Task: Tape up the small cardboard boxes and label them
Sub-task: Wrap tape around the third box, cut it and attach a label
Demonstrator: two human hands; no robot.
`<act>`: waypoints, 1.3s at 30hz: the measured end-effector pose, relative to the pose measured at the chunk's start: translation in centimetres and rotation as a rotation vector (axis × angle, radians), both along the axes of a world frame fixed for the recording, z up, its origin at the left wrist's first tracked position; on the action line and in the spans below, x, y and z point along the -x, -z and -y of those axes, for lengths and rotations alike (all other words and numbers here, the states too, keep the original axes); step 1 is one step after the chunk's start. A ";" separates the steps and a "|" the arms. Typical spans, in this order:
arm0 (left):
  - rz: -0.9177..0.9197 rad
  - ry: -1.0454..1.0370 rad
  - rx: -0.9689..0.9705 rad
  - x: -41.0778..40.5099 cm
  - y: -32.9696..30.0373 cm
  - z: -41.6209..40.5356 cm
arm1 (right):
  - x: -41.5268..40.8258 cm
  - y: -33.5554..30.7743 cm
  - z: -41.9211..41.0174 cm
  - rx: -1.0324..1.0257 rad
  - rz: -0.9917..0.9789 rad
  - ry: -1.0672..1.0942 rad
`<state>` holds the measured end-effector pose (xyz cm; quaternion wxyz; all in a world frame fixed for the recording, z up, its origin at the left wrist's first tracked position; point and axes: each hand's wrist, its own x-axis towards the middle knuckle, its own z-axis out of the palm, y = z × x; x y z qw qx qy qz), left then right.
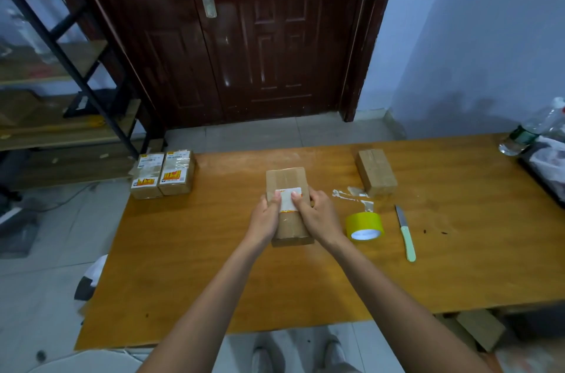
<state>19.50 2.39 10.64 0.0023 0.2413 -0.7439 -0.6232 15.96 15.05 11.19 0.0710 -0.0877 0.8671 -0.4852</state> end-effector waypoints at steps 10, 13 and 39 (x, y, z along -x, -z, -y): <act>0.124 -0.069 -0.024 1.0 2.7 0.4 | 1.0 1.7 -1.1 -0.134 0.123 -0.065; 0.187 -0.177 -0.074 1.3 4.2 2.8 | 3.3 2.6 -4.5 -0.333 0.137 -0.058; 0.430 -0.103 0.390 4.2 15.5 2.4 | 6.5 9.6 -14.6 -0.550 -0.080 -0.250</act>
